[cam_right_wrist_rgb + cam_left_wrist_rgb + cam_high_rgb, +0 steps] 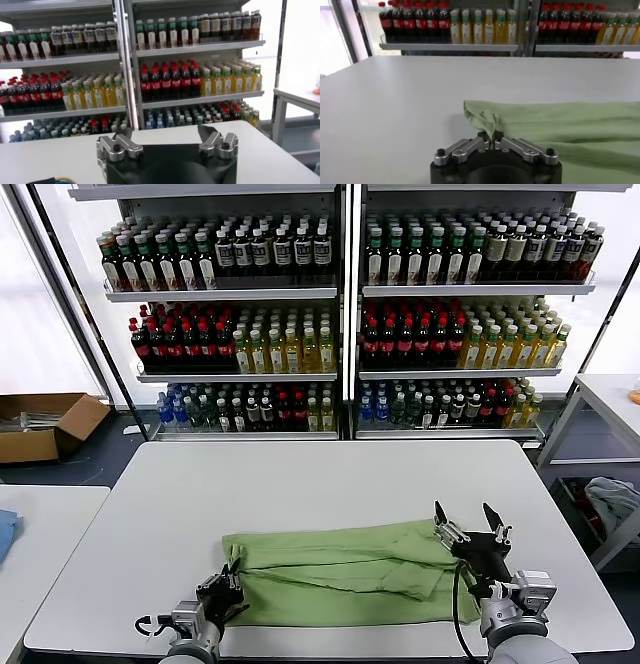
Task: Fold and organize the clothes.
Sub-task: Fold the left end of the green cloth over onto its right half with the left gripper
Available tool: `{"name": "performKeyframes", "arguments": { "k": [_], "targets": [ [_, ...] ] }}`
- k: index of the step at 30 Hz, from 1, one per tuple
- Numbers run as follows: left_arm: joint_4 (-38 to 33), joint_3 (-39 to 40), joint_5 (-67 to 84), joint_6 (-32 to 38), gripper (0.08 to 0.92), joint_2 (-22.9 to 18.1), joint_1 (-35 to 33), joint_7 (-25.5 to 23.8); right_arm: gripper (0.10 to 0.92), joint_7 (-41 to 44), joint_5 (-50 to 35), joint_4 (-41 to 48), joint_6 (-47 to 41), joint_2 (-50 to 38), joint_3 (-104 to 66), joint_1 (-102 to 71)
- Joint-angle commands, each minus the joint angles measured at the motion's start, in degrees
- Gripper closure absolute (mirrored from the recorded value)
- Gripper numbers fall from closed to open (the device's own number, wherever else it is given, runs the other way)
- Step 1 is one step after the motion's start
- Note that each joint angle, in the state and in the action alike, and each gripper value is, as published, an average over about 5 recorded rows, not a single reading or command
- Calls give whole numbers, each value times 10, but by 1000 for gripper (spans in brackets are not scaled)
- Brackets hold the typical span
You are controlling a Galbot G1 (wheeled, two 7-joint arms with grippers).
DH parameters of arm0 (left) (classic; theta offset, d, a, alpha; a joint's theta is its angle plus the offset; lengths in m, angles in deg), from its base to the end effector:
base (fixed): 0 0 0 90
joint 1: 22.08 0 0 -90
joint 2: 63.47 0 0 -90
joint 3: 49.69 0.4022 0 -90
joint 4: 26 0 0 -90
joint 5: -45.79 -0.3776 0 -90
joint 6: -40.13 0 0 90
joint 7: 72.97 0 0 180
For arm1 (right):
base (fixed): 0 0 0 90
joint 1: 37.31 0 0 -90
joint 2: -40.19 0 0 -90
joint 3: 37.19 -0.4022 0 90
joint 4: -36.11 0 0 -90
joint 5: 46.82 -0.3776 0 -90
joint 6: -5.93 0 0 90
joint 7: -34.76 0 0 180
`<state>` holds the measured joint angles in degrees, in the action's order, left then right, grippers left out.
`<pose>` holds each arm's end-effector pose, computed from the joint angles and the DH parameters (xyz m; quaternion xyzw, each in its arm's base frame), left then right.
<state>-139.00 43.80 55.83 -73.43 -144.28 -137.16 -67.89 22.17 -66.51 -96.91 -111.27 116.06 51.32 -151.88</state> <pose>0.2062 0.0198 -0.3778 -0.0194 -0.9732 0.0040 0.2293 0.1934 -0.0423 -0.2407 -0.0133 -0.9954 -0.0284 0.0907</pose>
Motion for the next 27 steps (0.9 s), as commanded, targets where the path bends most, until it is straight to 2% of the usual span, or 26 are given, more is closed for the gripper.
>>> {"name": "performKeyframes", "arguments": {
  "k": [1,4,8,13,17,20,27],
  "targets": [
    [-22,-82,-10,25,896,48,3,-16,203,0,-1,-2,-1,-1,-1,0],
    [-21,-156,12,38,896,94,2,-30,203,0,-3,-4,-1,-4,-2,1],
    [2,-269,63,40,896,189,-3,-36,203,0,-3,-5,-2,-4,2,4],
    [81,-376,105,38,896,306,0,-36,203,0,-3,-3,-2,-2,10,8],
    [147,-422,114,41,896,369,0,-38,203,0,-3,-2,-1,0,13,9],
    [133,-418,118,39,896,373,-10,-40,203,0,-2,-2,0,3,15,9],
    [35,-282,76,25,896,280,-2,-39,203,0,2,-12,-1,5,17,-1]
  ]
}}
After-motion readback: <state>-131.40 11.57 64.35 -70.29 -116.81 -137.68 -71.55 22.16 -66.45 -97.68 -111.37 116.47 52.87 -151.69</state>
